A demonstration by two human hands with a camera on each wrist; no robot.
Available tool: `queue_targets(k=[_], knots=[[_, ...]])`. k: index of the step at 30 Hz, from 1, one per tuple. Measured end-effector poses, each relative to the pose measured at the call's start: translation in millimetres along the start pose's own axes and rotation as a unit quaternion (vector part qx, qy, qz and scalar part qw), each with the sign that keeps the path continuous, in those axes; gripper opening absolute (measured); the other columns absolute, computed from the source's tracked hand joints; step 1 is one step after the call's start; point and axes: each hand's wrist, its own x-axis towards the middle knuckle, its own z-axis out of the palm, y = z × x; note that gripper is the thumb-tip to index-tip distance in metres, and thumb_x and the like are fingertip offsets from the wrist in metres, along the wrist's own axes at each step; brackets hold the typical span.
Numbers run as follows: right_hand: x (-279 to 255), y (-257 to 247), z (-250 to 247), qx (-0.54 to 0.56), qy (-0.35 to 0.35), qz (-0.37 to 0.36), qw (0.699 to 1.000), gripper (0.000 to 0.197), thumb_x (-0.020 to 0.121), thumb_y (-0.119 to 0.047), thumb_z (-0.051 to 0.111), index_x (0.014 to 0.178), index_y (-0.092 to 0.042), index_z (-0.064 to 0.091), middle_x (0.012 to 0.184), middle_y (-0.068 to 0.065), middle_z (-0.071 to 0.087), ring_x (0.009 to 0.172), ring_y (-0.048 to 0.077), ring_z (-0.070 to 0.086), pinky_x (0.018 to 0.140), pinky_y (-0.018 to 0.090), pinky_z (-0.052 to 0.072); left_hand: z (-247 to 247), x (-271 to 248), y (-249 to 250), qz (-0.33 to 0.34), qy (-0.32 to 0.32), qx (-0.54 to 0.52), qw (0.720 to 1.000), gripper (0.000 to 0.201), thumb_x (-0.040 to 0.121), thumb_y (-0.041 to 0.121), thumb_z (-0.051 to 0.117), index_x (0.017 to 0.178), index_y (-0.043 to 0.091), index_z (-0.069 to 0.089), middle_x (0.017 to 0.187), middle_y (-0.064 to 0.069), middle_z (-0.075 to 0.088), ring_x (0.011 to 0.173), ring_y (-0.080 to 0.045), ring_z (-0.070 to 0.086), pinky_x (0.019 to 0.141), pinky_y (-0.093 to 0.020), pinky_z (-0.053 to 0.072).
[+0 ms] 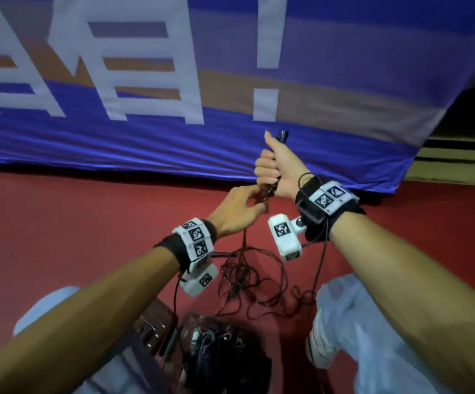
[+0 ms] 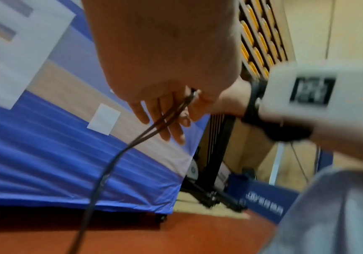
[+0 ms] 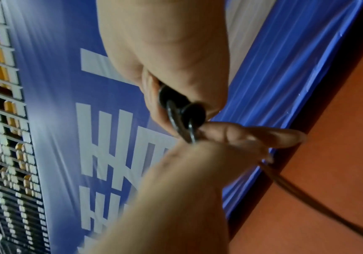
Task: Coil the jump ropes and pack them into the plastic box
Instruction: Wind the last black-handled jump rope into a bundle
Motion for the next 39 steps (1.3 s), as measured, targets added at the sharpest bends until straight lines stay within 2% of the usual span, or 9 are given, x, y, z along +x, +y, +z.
queue_targets(k=[2,5,10,15,21,27,30,34,39], knots=[[-6.5,3.8,-1.8,0.008,0.02,-0.033,0.999,0.056,0.105,-0.053,0.046,0.061,-0.022,0.029,0.042,-0.007,0.022,0.029,0.006,0.02,0.027,0.021,0.017,-1.4,-4.4,15.0,-0.027,-0.027,-0.047,0.998,0.013,0.082,0.023,0.062,0.08,0.011,0.067,0.083,-0.006,0.069,0.08,-0.021,0.062,0.08,-0.043,0.05],[-1.9,0.5,4.5,0.052,0.03,-0.076,0.995,0.053,0.106,-0.05,0.046,0.063,-0.021,0.031,0.044,-0.008,0.022,0.032,0.006,0.021,0.031,0.02,0.021,-9.9,-3.8,32.7,-0.072,-0.026,-0.172,0.982,0.034,0.094,0.031,0.063,0.077,0.002,0.06,0.068,-0.003,0.058,0.064,-0.014,0.052,0.067,-0.025,0.044],[17.1,-12.4,11.1,0.17,0.015,-0.089,0.981,0.047,0.104,-0.049,0.051,0.07,-0.018,0.042,0.05,-0.005,0.032,0.037,0.009,0.029,0.039,0.023,0.032,-38.9,3.9,26.7,-0.131,0.051,-0.152,0.978,0.056,0.098,0.059,0.046,0.059,0.021,0.039,0.056,-0.001,0.039,0.056,-0.019,0.038,0.064,-0.035,0.037],[23.1,-8.2,8.0,0.341,-0.03,-0.088,0.935,0.071,0.093,-0.076,0.024,0.057,-0.016,0.033,0.05,-0.001,0.021,0.041,0.016,0.02,0.051,0.028,0.018,-62.3,3.2,30.8,-0.156,0.067,-0.172,0.97,0.053,0.1,0.048,0.053,0.058,0.023,0.034,0.057,-0.002,0.029,0.051,-0.016,0.027,0.053,-0.03,0.026],[41.6,8.4,23.0,0.287,-0.031,-0.059,0.956,0.018,0.077,-0.022,0.039,0.06,-0.017,0.036,0.052,-0.002,0.021,0.043,0.015,0.017,0.047,0.027,0.019,-78.4,-16.8,25.0,-0.223,0.06,-0.229,0.946,0.036,0.103,0.019,0.049,0.073,0.007,0.065,0.059,-0.002,0.045,0.055,-0.014,0.04,0.06,-0.027,0.037],[56.4,16.1,24.1,0.262,0.124,-0.077,0.954,0.018,0.084,-0.003,0.033,0.073,-0.014,0.043,0.047,0.0,0.032,0.034,0.016,0.029,0.039,0.02,0.031,-67.7,-2.8,34.2,-0.307,0.127,-0.294,0.896,0.038,0.103,0.023,0.042,0.065,0.02,0.041,0.047,0.008,0.034,0.042,-0.01,0.027,0.047,-0.024,0.029],[59.1,23.0,17.0,0.153,0.254,-0.143,0.944,0.024,0.097,0.005,0.037,0.089,-0.008,0.056,0.053,0.006,0.047,0.037,0.017,0.051,0.044,0.028,0.053,-64.7,6.1,38.7,-0.269,0.154,-0.235,0.921,0.053,0.102,0.047,0.045,0.056,0.022,0.036,0.047,0.003,0.032,0.04,-0.014,0.029,0.045,-0.023,0.03],[51.3,38.5,-5.3,-0.193,0.304,-0.236,0.903,0.025,0.102,-0.013,0.054,0.083,-0.01,0.07,0.074,0.01,0.063,0.064,0.028,0.062,0.06,0.038,0.059,-67.3,17.5,42.8,-0.218,0.153,-0.274,0.924,0.048,0.105,0.038,0.047,0.062,0.023,0.032,0.045,0.007,0.026,0.038,-0.012,0.026,0.043,-0.024,0.025],[3.0,50.3,-5.9,-0.567,0.177,-0.379,0.71,0.065,0.101,-0.069,0.024,0.068,-0.018,0.047,0.071,0.001,0.052,0.071,0.025,0.051,0.069,0.039,0.041,-86.4,28.0,37.2,-0.217,0.182,-0.395,0.874,0.044,0.105,0.029,0.046,0.066,0.024,0.029,0.049,0.007,0.017,0.041,-0.009,0.015,0.042,-0.023,0.013]])
